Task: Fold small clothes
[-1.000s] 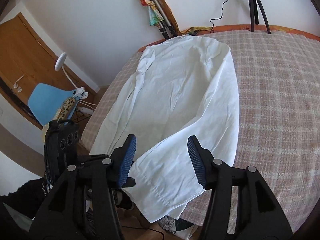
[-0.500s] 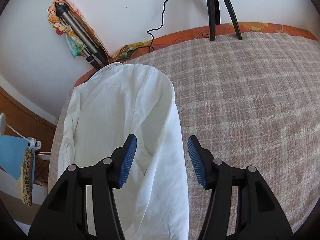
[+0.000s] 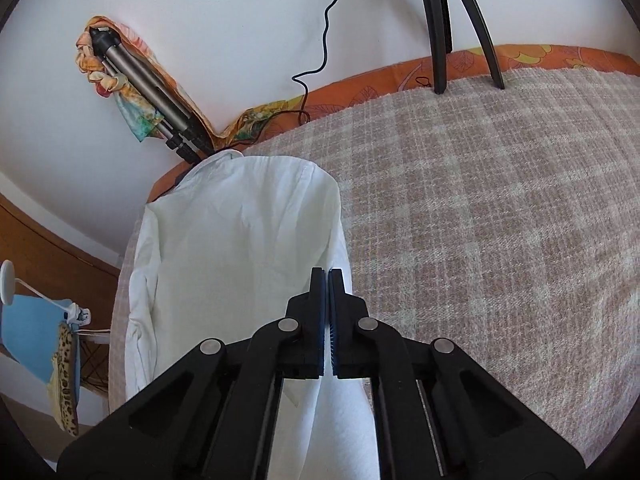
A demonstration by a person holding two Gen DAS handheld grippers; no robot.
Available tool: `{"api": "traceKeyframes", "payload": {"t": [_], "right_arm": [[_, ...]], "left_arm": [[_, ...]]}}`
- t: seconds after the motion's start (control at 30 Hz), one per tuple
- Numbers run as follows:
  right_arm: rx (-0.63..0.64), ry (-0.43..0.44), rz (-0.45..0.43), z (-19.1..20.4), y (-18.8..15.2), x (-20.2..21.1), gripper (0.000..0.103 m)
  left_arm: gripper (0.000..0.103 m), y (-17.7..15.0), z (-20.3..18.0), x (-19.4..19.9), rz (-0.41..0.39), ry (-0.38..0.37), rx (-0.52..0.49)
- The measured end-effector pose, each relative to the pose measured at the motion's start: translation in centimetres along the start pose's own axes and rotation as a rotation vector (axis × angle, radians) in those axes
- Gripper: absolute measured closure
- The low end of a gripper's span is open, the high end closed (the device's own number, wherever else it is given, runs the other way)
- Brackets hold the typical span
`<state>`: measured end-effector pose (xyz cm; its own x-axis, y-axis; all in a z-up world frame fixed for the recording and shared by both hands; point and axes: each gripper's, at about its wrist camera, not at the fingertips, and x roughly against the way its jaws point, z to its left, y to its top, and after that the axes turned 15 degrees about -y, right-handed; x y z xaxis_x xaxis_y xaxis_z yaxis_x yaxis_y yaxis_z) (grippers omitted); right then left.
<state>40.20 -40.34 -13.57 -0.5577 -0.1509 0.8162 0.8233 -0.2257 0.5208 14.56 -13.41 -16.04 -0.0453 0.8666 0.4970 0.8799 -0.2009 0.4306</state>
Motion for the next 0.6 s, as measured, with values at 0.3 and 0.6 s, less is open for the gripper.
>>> {"api": "traceKeyframes", "payload": {"t": [0.3, 0.6], "right_arm": [[0.263, -0.022, -0.022, 9.5, -1.2, -0.6, 0.1], [0.362, -0.198, 0.036, 11.0, -3.3, -7.4, 0.1]], "left_arm": [[0.1, -2.1, 1.5, 1.3, -0.006, -0.013, 0.067], [0.1, -3.0, 2.3, 1.2, 0.004, 0.014, 0.094]]}}
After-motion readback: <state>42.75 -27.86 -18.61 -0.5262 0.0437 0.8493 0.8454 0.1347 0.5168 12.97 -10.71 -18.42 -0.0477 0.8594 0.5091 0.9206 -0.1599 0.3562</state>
